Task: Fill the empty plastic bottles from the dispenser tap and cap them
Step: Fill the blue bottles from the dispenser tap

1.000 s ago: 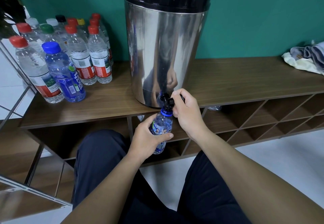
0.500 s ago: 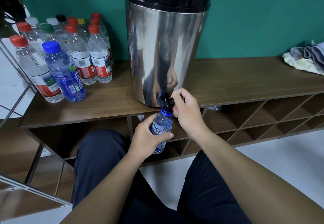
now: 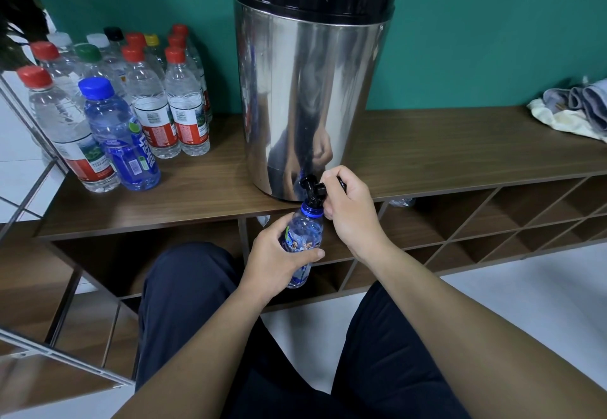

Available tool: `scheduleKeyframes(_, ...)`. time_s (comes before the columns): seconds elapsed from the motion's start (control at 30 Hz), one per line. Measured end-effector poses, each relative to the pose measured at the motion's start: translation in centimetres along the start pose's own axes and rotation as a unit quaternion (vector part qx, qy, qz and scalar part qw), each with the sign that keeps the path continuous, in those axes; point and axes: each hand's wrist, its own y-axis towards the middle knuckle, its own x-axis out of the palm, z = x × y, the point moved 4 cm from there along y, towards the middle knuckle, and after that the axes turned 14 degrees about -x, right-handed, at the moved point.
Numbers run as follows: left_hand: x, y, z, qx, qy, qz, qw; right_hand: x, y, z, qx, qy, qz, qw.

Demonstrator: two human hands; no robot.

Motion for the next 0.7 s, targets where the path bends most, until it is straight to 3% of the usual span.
scheduleKeyframes(0.7,-0.15,0.23,-0.22,0.009,0.007,-0.002,1.000,0.04,-0.02,-0.04,0.001,-0.005,0.004,1.000)
